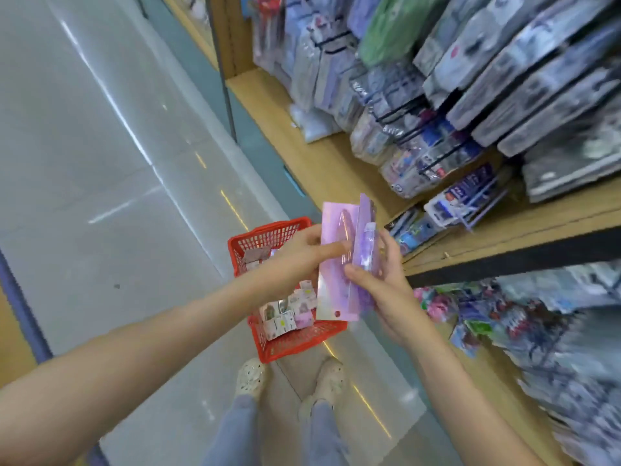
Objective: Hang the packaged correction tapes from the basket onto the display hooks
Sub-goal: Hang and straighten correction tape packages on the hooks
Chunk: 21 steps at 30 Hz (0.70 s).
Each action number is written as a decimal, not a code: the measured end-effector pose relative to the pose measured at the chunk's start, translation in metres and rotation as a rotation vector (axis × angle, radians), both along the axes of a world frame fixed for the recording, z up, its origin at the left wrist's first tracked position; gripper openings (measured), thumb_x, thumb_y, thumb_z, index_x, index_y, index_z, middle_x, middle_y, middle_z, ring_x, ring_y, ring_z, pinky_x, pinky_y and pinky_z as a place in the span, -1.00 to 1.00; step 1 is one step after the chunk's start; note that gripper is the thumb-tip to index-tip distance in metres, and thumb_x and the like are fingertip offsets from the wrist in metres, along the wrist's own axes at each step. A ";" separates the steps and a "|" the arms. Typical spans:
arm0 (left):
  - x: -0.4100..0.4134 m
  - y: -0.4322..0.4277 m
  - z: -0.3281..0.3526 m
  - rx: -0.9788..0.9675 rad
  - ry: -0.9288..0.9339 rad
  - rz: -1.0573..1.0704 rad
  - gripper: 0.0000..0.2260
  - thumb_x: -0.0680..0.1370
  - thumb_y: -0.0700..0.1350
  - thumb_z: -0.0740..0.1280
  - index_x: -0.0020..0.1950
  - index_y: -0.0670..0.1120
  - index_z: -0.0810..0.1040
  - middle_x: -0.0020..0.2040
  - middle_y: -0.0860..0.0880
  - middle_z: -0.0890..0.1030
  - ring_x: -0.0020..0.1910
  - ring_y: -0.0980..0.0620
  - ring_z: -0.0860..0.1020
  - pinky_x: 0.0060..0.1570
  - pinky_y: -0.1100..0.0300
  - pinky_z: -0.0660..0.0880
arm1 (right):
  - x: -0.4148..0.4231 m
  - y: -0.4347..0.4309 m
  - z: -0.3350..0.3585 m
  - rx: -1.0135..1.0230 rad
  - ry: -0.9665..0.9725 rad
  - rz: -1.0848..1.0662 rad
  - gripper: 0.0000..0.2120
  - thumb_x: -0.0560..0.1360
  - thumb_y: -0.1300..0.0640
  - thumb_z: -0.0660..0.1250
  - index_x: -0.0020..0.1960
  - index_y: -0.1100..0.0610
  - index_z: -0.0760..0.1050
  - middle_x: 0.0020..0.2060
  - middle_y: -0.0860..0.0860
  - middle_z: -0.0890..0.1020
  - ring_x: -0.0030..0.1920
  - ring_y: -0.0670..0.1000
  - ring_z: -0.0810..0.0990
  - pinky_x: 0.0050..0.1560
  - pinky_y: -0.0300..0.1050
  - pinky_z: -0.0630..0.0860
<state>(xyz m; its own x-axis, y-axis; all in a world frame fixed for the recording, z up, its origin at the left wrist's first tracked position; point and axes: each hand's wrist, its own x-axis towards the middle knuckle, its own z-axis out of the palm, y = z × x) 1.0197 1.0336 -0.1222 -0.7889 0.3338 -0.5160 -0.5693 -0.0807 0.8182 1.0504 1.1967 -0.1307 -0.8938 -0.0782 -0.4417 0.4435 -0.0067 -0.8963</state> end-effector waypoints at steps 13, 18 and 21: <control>0.098 0.157 0.290 0.060 0.606 -0.355 -0.77 0.49 -0.06 0.40 0.05 -0.18 0.57 -0.10 -0.14 0.67 -0.17 -0.07 0.58 -0.24 0.11 0.43 | 0.187 0.158 0.278 0.545 0.740 -0.454 -0.37 0.45 0.13 0.42 0.36 -0.08 0.14 0.08 -0.19 0.43 -0.02 -0.32 0.47 0.01 -0.42 0.39; 0.196 0.249 0.346 0.107 0.783 -0.460 -0.83 0.55 -0.20 0.33 0.12 -0.18 0.57 -0.03 -0.13 0.66 -0.11 -0.04 0.63 -0.05 0.02 0.58 | 0.286 0.236 0.326 0.862 0.792 -0.512 -0.26 0.35 -0.07 0.46 0.35 -0.29 0.09 0.28 -0.02 0.36 0.24 0.09 0.47 0.24 0.09 0.45; 0.239 0.290 0.376 0.115 0.862 -0.448 -0.78 0.45 -0.12 0.44 0.08 -0.11 0.59 -0.07 -0.10 0.67 -0.12 -0.06 0.61 0.01 -0.14 0.49 | 0.330 0.277 0.356 0.936 0.832 -0.477 -0.17 0.40 0.02 0.49 0.44 -0.31 0.04 0.32 -0.24 0.29 0.27 -0.22 0.35 0.32 -0.18 0.33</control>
<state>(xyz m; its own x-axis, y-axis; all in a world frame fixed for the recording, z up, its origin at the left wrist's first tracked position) 1.2585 1.3232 0.2536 -0.6682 0.7066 0.2328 0.2232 -0.1081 0.9688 1.3799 1.4738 0.2251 -0.7765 0.3449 0.5273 -0.1062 0.7532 -0.6491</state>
